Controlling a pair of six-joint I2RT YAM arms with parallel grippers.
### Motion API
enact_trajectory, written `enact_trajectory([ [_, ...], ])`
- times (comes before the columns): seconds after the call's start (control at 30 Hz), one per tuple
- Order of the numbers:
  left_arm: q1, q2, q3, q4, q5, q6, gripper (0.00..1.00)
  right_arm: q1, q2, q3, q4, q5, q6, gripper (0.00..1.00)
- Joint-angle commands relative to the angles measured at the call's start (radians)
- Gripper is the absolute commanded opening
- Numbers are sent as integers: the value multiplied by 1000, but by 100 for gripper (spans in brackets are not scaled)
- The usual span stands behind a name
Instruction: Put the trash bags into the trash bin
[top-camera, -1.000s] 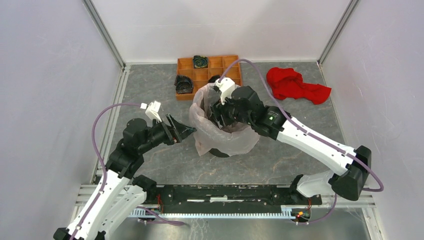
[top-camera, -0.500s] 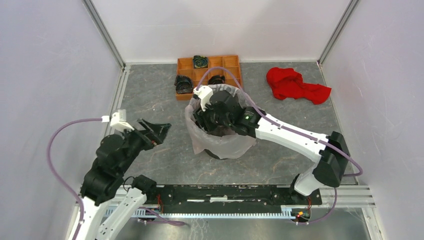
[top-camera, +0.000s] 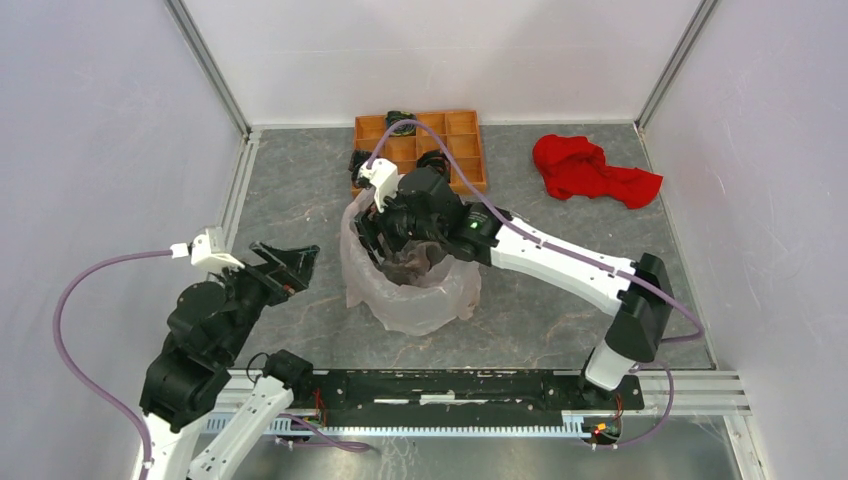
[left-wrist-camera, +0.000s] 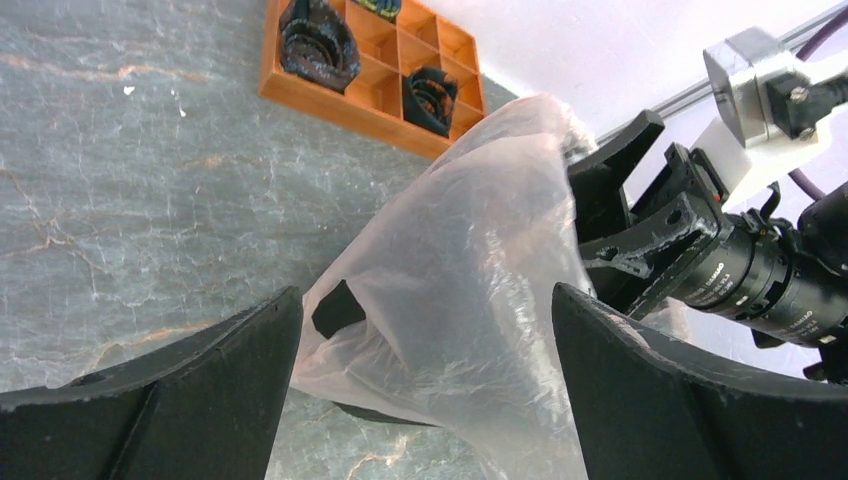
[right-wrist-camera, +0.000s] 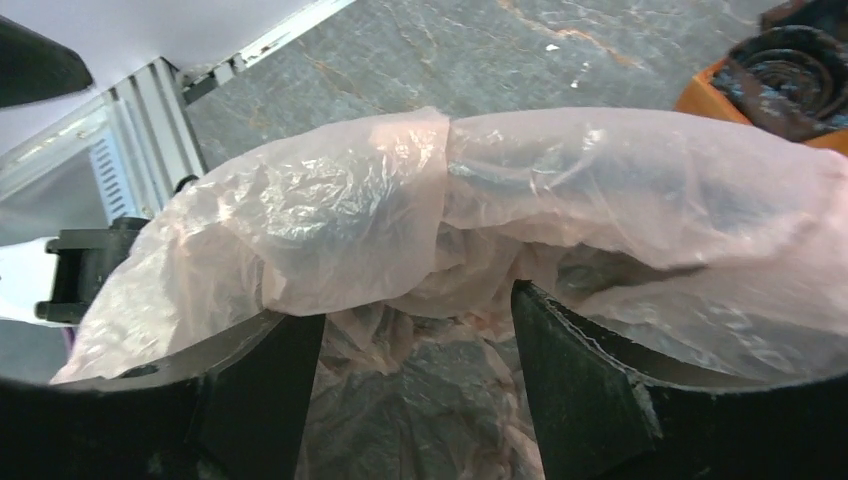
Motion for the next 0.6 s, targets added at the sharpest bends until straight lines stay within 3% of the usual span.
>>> enact_trajectory([
  [0.0,1,22,83,9,-46,76,100,12,-121,64,-137,132,-49,78],
  [0.17,1,42,117,20,-72,96,100,12,-296,-21,-211,261,-82,89],
  [0.33,1,71,137,51,-62,113,100,11,-391,-24,-282,316,-116,91],
  [0.57,1,159,204,105,113,179,100,12,-603,-43,-277,333,-139,96],
])
